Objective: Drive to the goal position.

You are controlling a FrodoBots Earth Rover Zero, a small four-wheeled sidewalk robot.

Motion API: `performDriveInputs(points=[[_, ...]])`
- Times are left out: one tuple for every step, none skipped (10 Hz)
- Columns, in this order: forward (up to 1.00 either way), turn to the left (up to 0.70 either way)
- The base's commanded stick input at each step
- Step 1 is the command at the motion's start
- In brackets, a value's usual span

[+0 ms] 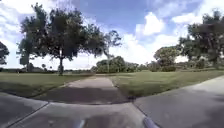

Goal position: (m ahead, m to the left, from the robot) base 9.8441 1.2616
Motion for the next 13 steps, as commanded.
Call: performDriveInputs(points=[[0.69,0.03],[0.69,0.03],[0.69,0.04],[0.69,0.12],[0.69,0.21],[0.69,0.29],[0.69,0.25],[0.69,0.03],[0.69,0.03],[0.69,0.03],[0.69,0.03],[0.69,0.03],[0.69,0.03]])
